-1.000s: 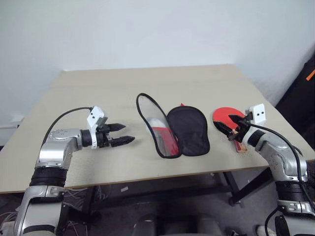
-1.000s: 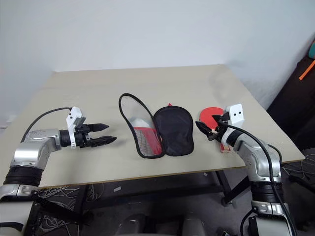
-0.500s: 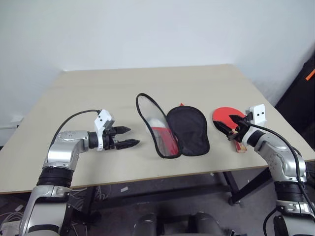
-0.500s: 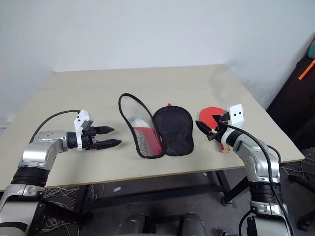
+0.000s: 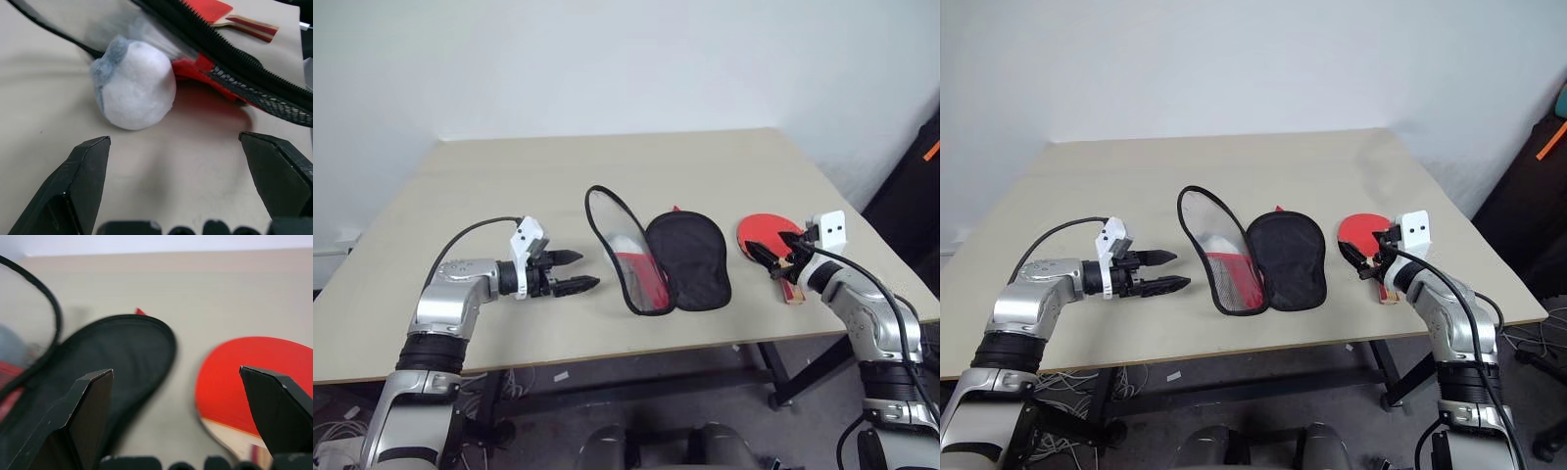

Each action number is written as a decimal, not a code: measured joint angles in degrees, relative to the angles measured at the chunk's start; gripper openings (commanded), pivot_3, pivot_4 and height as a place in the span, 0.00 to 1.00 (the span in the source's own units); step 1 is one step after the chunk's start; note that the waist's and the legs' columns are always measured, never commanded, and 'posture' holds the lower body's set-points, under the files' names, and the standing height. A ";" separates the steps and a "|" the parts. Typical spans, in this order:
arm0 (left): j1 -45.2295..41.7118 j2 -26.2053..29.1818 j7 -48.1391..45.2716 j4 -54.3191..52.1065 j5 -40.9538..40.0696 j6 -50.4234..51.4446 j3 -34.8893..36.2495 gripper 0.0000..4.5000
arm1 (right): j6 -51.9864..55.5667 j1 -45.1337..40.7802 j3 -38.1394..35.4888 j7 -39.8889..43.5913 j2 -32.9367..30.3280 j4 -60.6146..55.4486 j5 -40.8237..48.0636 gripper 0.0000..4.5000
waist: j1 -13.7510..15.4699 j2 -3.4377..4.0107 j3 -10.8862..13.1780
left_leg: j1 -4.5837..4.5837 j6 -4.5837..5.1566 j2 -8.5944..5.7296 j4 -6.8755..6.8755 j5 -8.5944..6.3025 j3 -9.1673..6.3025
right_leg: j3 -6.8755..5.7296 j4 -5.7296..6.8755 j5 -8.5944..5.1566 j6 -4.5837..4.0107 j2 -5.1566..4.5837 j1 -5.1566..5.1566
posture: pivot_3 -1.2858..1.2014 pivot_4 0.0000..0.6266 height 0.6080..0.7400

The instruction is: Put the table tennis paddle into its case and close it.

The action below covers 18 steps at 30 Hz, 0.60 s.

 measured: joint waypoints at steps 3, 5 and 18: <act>-0.30 -0.73 -0.47 0.29 0.00 0.05 -0.22 1.00 | -0.01 0.01 -0.48 -1.51 0.59 0.37 -0.17 1.00 | -0.01 0.00 0.00 | -0.01 -0.11 0.01 0.00 0.06 0.00 | 0.00 0.00 0.00 0.00 0.01 -0.01 | 0.52 0.00 1.00; -1.55 -1.21 -0.88 1.16 0.11 -0.03 -0.71 1.00 | -0.01 0.02 -0.55 -1.57 0.55 0.26 -0.17 1.00 | 0.02 0.00 0.00 | 0.00 -0.11 0.00 0.01 0.07 -0.01 | -0.01 0.00 0.00 0.00 0.01 0.02 | 0.52 0.00 1.00; -3.75 -2.73 -2.85 4.20 0.39 -2.16 -1.54 1.00 | 1.58 2.32 -2.54 -1.34 -0.86 -2.43 0.51 1.00 | -0.02 0.00 0.00 | 0.00 0.06 0.00 0.04 -0.03 -0.01 | 0.01 0.00 0.00 0.00 0.01 0.02 | 0.52 0.00 1.00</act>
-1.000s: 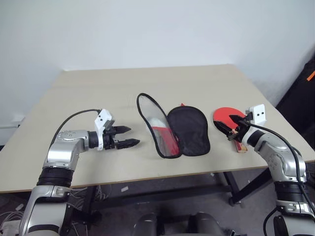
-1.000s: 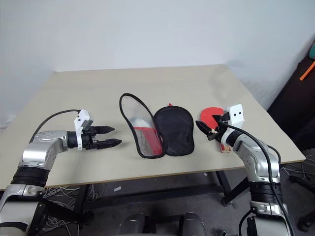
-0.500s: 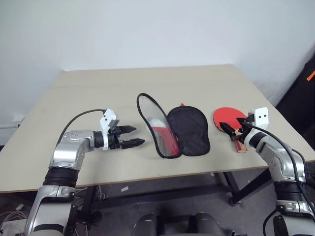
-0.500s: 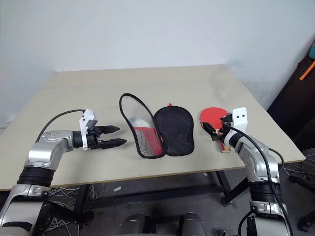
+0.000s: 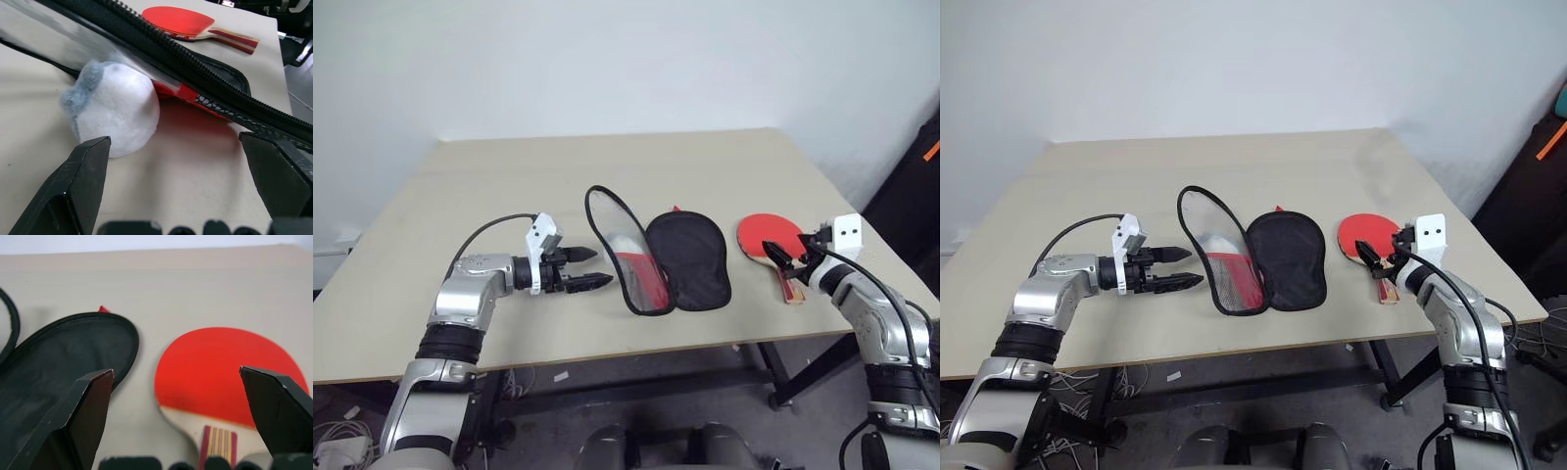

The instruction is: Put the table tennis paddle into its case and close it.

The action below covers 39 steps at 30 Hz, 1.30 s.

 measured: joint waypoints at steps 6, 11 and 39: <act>-0.73 0.61 0.04 1.74 0.64 -1.13 0.02 1.00 | 4.89 -0.13 -0.67 -0.32 -3.18 0.55 0.02 1.00 | 0.04 0.00 0.00 | 0.00 0.09 -0.01 0.01 -0.05 -0.03 | -0.01 0.00 0.00 0.00 -0.01 0.00 | 0.52 0.00 1.00; -0.85 0.34 0.15 2.32 0.95 -1.22 -0.01 1.00 | 9.01 -0.13 -2.99 -1.84 -4.23 2.36 0.07 1.00 | 0.00 -0.01 0.00 | 0.00 0.10 0.01 0.02 -0.06 -0.04 | 0.00 0.00 0.00 0.00 0.00 -0.01 | 0.52 0.00 1.00; -2.13 3.28 -4.95 -1.40 2.32 -2.46 -1.77 1.00 | 14.19 -13.70 0.25 -6.52 -0.51 23.82 -4.54 1.00 | -0.34 -0.08 -0.04 | 0.09 -0.02 0.03 0.07 0.04 0.01 | 0.01 0.03 0.04 -0.03 0.03 0.09 | 0.52 0.00 1.00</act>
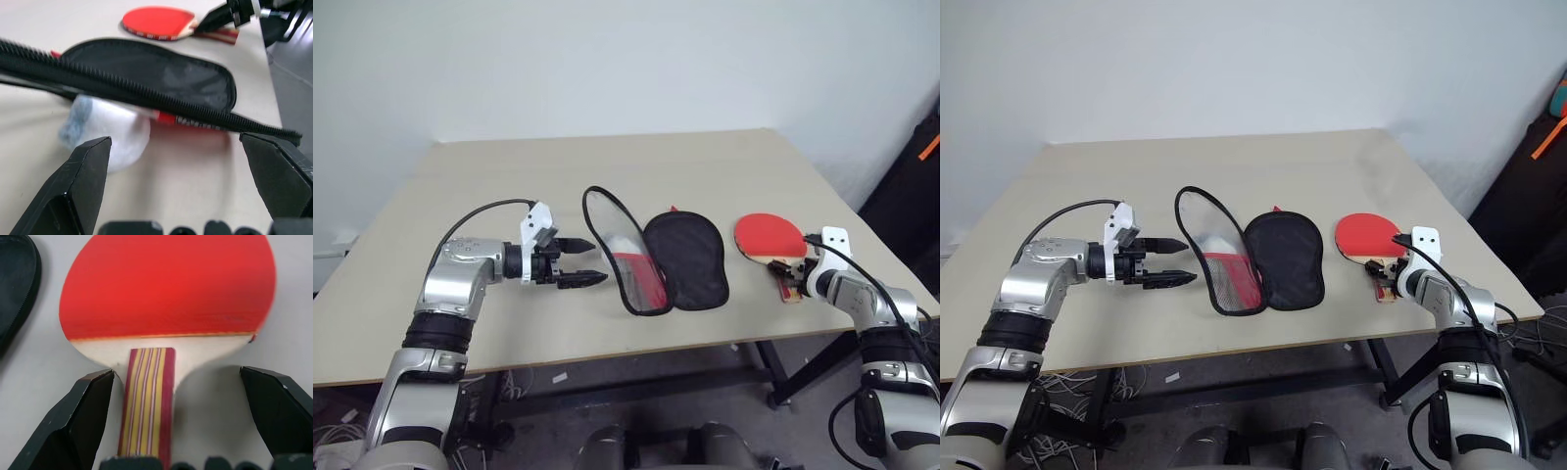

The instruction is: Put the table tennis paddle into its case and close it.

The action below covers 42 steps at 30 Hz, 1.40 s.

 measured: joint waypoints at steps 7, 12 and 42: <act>1.22 -0.12 1.06 0.45 1.01 -0.12 -0.08 1.00 | 0.25 -0.45 1.25 0.90 0.36 -0.40 -0.19 0.72 | -0.04 0.00 0.00 | 0.00 0.00 0.06 -0.02 -0.01 0.01 | 0.00 0.01 0.00 -0.01 0.02 -0.03 | 0.52 0.00 1.00; 1.72 -0.62 1.59 0.56 1.85 -0.55 -0.09 1.00 | 0.79 -0.45 1.96 1.71 0.63 -0.76 -0.16 0.40 | -0.02 -0.14 -0.04 | 0.19 0.12 0.07 -0.01 -0.08 0.04 | 0.01 -0.01 0.03 -0.06 -0.01 0.03 | 0.52 0.00 1.00; 0.40 -9.96 7.94 16.75 6.82 -17.86 -0.40 1.00 | 19.13 -6.68 -3.74 -14.97 22.15 -22.56 7.11 0.29 | 0.11 -0.08 0.01 | -0.10 0.02 0.18 -0.15 -0.03 0.20 | -0.04 0.03 0.13 -0.15 -0.02 -0.27 | 0.52 0.00 1.00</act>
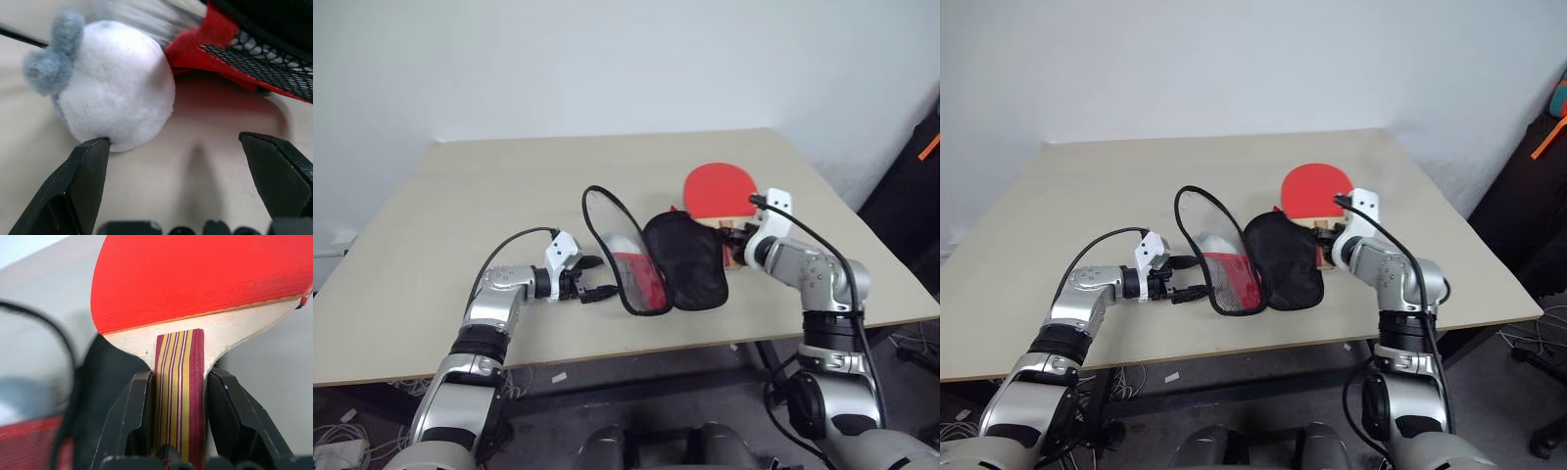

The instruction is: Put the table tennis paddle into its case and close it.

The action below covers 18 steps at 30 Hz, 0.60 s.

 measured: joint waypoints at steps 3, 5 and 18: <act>0.01 -0.02 -0.16 0.13 0.20 -0.33 -0.01 1.00 | 0.27 -1.81 -1.44 -1.30 2.81 2.35 0.86 0.29 | -0.02 0.00 0.00 | -0.12 -0.22 -0.01 0.02 0.14 0.02 | 0.00 0.00 0.11 -0.05 0.01 -0.08 | 0.52 0.00 1.00; 0.01 -0.01 -0.17 0.19 0.32 -0.54 0.00 1.00 | -0.40 -2.98 -1.92 -2.31 3.71 4.34 0.85 0.29 | 0.01 0.00 0.00 | -0.12 -0.22 -0.02 0.02 0.14 0.01 | -0.03 -0.02 0.10 -0.03 0.01 -0.07 | 0.52 0.00 1.00; 0.70 -0.51 0.00 0.18 0.50 -0.82 -0.01 1.00 | -1.54 0.17 2.62 -2.09 5.05 11.53 -1.00 0.29 | -0.25 0.00 0.00 | -0.15 -0.27 0.03 -0.03 0.17 0.03 | -0.02 -0.01 0.08 0.02 0.05 -0.12 | 0.52 0.00 1.00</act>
